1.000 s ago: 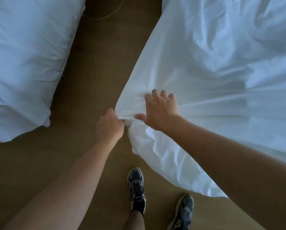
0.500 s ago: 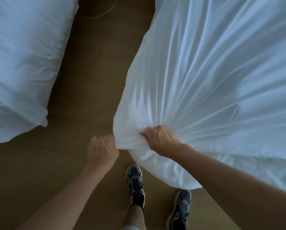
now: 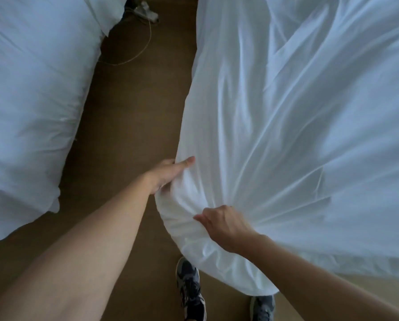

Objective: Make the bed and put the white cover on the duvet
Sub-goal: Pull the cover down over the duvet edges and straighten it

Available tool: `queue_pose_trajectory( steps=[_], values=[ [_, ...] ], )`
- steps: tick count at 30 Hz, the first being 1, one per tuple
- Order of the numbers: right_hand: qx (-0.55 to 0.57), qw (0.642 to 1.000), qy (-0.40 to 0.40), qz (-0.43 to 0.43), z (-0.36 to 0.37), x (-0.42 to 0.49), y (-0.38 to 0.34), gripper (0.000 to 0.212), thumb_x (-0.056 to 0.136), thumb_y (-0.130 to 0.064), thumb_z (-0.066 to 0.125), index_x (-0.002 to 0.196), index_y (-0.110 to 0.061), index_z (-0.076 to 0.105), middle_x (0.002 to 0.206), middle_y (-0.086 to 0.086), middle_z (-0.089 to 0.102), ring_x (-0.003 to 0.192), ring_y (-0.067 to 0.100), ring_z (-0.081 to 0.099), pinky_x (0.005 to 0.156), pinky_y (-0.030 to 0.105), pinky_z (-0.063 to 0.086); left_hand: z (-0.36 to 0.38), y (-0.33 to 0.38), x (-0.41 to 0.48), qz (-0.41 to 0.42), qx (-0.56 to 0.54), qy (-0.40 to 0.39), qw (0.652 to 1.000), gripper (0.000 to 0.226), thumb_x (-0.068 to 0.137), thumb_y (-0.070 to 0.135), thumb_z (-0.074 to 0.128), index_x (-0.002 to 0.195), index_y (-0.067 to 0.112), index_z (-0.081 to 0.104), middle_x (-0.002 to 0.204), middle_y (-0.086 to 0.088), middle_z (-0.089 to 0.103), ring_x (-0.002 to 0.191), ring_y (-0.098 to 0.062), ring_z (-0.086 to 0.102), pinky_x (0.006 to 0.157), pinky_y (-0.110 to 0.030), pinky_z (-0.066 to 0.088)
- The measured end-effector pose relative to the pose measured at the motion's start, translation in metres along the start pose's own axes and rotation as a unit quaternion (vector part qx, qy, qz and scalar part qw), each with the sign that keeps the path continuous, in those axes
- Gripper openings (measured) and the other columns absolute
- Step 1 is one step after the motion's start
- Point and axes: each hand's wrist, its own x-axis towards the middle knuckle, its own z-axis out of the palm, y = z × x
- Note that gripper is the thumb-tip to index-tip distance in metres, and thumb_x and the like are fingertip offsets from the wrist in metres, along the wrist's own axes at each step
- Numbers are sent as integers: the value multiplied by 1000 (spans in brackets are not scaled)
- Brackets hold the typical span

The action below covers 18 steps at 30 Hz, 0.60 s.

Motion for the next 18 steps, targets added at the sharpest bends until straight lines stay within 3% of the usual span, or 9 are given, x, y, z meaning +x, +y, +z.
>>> queue_pose_trajectory(
  steps=[2, 5, 8, 11, 14, 18],
  values=[
    [43, 998, 44, 17, 0, 0, 5, 48, 105, -49, 40, 66, -22, 36, 62, 3, 51, 57, 30, 53, 59, 42, 47, 21, -9, 3, -2, 8, -10, 1000, 71, 66, 71, 81, 113, 18, 72, 103, 0, 78, 97, -20, 74, 96, -40, 56],
    [46, 993, 84, 68, -7, 7, 9, 46, 102, -55, 39, 69, -23, 39, 72, 0, 53, 68, 28, 56, 63, 38, 42, 28, -26, -4, 16, -25, 3, 1000, 65, 72, 66, 80, 114, 16, 73, 101, 0, 79, 93, -20, 76, 94, -40, 58],
    [96, 974, 142, 147, -12, 22, 5, 56, 90, -74, 38, 95, -19, 49, 99, 0, 55, 91, 23, 55, 78, 37, 45, 18, -39, -26, -4, 29, -51, 998, 58, 78, 67, 72, 115, 23, 69, 105, 3, 77, 97, -15, 73, 88, -31, 54],
    [102, 968, 139, 185, -8, 32, -9, 63, 90, -75, 38, 113, -18, 50, 113, 9, 56, 105, 32, 58, 90, 43, 47, 24, -54, -41, 19, -11, 14, 1000, 59, 76, 67, 73, 108, 18, 73, 95, 1, 79, 88, -14, 75, 77, -28, 56],
    [132, 969, 114, 177, 0, 40, -21, 42, 102, -58, 41, 100, -18, 53, 90, 10, 56, 95, 38, 61, 75, 40, 43, 25, -69, -51, 58, -84, 87, 991, 47, 85, 55, 72, 102, 12, 76, 95, -1, 79, 89, -16, 75, 78, -29, 58],
    [160, 964, 146, 157, 6, 47, -29, 40, 105, -47, 42, 81, -15, 44, 69, 5, 48, 73, 36, 49, 65, 35, 30, 6, -89, -59, 97, -99, 127, 982, 40, 96, 50, 61, 99, 13, 76, 94, -2, 79, 89, -18, 75, 82, -34, 60]
  ],
)
